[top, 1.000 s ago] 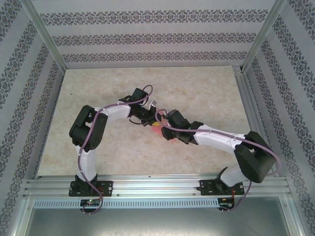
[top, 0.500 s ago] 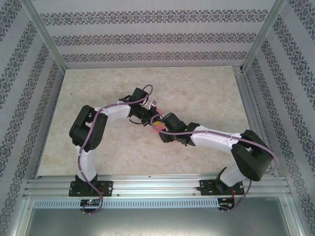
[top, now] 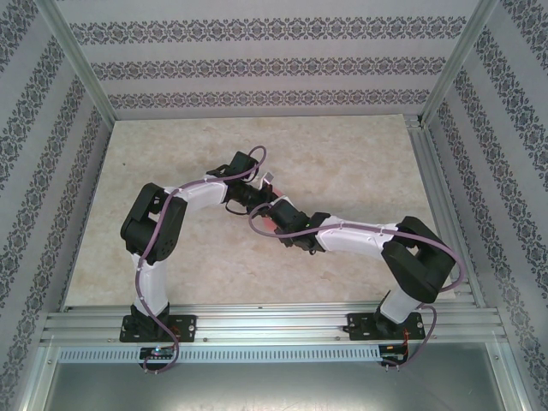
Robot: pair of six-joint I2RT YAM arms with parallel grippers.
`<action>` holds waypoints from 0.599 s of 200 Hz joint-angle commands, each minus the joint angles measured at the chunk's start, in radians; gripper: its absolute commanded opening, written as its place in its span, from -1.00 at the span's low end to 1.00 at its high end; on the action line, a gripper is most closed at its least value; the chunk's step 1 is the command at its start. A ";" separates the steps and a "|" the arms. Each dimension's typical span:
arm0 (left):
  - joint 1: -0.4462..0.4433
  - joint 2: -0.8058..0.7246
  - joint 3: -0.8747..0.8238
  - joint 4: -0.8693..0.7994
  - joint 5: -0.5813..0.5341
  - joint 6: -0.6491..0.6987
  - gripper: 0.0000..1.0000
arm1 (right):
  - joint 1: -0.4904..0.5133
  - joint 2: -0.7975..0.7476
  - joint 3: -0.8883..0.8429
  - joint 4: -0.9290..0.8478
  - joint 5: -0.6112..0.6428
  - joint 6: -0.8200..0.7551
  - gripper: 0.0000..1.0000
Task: Fold a paper plane with a square sheet of paper (pick it up from the middle)
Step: Fourth fold the wing at the center of the table.
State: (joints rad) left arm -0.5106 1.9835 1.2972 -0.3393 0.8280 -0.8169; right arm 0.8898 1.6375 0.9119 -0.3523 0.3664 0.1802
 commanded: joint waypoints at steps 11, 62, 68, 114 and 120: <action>0.011 -0.008 0.030 -0.021 0.012 0.005 -0.78 | 0.021 0.014 0.012 0.002 0.025 0.014 -0.55; 0.013 -0.011 0.030 -0.034 0.004 0.012 -0.74 | 0.021 0.030 0.018 -0.002 -0.005 0.048 -0.85; 0.014 -0.011 0.031 -0.039 0.002 0.015 -0.71 | 0.020 0.029 0.017 -0.001 -0.009 0.052 -0.86; 0.020 -0.018 0.026 -0.052 -0.015 0.024 -0.78 | 0.012 0.007 0.019 -0.010 -0.070 0.119 -0.59; 0.021 -0.018 0.025 -0.054 -0.016 0.025 -0.78 | 0.012 0.000 0.019 -0.011 -0.078 0.124 -0.57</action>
State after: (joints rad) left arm -0.5041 1.9842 1.2972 -0.3683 0.8234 -0.8154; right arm 0.9028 1.6562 0.9146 -0.3565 0.3317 0.2539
